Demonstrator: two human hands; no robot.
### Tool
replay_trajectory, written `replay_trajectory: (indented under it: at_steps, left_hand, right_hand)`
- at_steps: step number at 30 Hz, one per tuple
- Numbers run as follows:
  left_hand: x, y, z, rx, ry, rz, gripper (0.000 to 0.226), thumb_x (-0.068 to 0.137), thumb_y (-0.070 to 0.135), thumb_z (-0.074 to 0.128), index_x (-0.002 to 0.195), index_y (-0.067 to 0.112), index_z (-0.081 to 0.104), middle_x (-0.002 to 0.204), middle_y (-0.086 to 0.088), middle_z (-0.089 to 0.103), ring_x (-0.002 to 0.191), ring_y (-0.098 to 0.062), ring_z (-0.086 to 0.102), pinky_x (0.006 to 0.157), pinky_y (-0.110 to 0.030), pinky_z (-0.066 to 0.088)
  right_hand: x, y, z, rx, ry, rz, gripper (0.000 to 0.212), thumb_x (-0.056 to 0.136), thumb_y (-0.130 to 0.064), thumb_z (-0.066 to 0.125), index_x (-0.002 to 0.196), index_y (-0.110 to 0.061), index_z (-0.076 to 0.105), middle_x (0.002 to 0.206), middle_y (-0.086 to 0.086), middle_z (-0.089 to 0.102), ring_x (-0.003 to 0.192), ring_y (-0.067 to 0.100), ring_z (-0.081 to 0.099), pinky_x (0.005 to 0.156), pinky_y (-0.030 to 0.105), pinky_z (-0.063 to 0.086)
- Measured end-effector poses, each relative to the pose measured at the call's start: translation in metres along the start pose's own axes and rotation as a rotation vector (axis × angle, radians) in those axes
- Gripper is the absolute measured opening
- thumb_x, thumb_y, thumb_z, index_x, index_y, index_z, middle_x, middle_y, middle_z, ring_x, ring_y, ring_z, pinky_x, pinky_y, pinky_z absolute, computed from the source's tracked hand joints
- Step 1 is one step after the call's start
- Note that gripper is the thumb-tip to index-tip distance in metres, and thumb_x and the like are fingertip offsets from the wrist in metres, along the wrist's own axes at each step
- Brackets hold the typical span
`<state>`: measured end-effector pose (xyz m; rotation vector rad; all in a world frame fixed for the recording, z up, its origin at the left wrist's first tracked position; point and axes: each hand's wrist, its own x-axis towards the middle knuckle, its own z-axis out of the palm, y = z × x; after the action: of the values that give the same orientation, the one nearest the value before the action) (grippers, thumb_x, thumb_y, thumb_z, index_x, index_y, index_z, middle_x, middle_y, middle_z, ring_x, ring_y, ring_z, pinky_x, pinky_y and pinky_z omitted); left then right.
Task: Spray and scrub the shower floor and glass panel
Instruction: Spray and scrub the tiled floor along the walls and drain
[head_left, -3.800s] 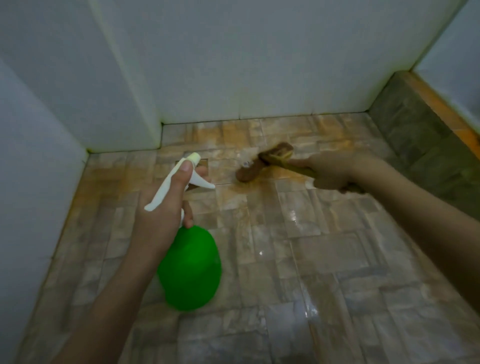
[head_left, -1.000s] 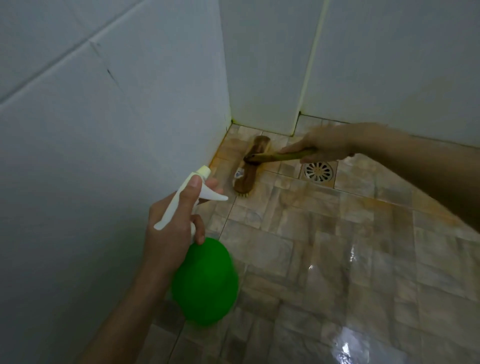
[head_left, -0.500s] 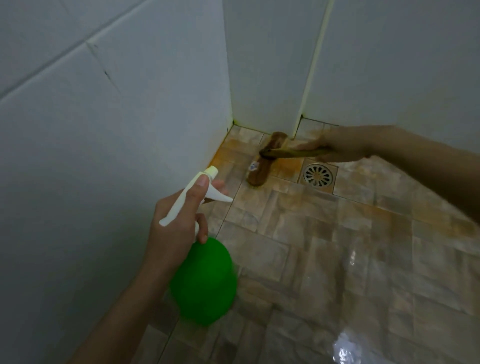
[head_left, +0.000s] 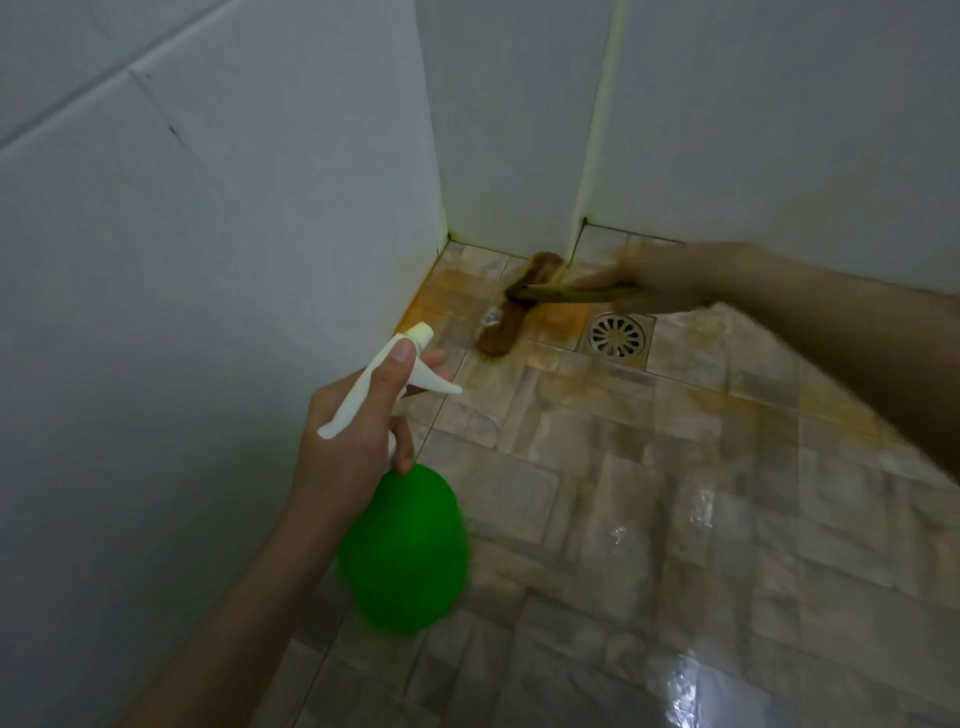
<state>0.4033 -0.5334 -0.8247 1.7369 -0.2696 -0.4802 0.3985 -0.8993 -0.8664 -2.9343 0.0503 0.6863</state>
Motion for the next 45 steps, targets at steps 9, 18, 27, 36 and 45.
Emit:
replay_trajectory:
  at_steps: [9, 18, 27, 36, 45]
  left_hand:
    - [-0.009, -0.001, 0.019, -0.016, -0.013, -0.016, 0.044, 0.087, 0.059, 0.050, 0.093, 0.026, 0.078, 0.063, 0.004, 0.070, 0.040, -0.010, 0.049, 0.046, -0.023, 0.043]
    - [-0.012, -0.002, 0.018, -0.008, -0.027, 0.004, 0.037, 0.076, 0.072, 0.053, 0.080, 0.046, 0.080, 0.094, -0.036, 0.066, 0.041, -0.015, 0.047, 0.050, -0.030, 0.041]
    - [-0.011, -0.004, -0.007, -0.019, 0.033, 0.029, 0.054, 0.081, 0.070, 0.051, 0.100, 0.027, 0.078, 0.094, -0.019, 0.073, 0.041, -0.012, 0.048, 0.045, -0.026, 0.043]
    - [-0.006, -0.009, -0.015, -0.010, 0.042, 0.024, 0.060, 0.081, 0.071, 0.050, 0.103, 0.023, 0.079, 0.091, -0.021, 0.074, 0.041, -0.012, 0.049, 0.045, -0.024, 0.043]
    - [-0.004, -0.010, -0.030, 0.025, 0.072, 0.018, 0.061, 0.081, 0.071, 0.049, 0.103, 0.022, 0.078, 0.094, -0.028, 0.071, 0.042, -0.013, 0.048, 0.045, -0.025, 0.043]
  right_hand:
    - [-0.059, 0.018, -0.001, 0.100, -0.066, 0.079, 0.051, 0.099, -0.028, 0.048, 0.134, -0.061, 0.029, 0.076, -0.008, 0.055, 0.059, 0.012, 0.051, 0.067, 0.045, 0.051]
    - [-0.024, -0.024, 0.036, 0.225, 0.174, 0.005, 0.053, 0.097, -0.017, 0.050, 0.146, -0.032, 0.038, 0.099, -0.002, 0.057, 0.088, 0.020, 0.054, 0.077, 0.031, 0.041]
    - [-0.027, -0.065, 0.015, 0.066, 0.073, -0.005, 0.054, 0.100, -0.023, 0.044, 0.148, -0.040, 0.026, 0.083, -0.009, 0.051, 0.069, 0.013, 0.048, 0.063, 0.028, 0.035]
    - [0.048, -0.078, 0.000, 0.042, 0.181, -0.088, 0.051, 0.100, -0.020, 0.046, 0.147, -0.034, 0.032, 0.093, 0.002, 0.056, 0.086, 0.023, 0.058, 0.073, 0.024, 0.038]
    - [0.059, -0.068, 0.009, 0.062, 0.234, -0.072, 0.053, 0.100, -0.024, 0.046, 0.149, -0.034, 0.029, 0.081, -0.005, 0.049, 0.076, 0.019, 0.057, 0.069, 0.024, 0.036]
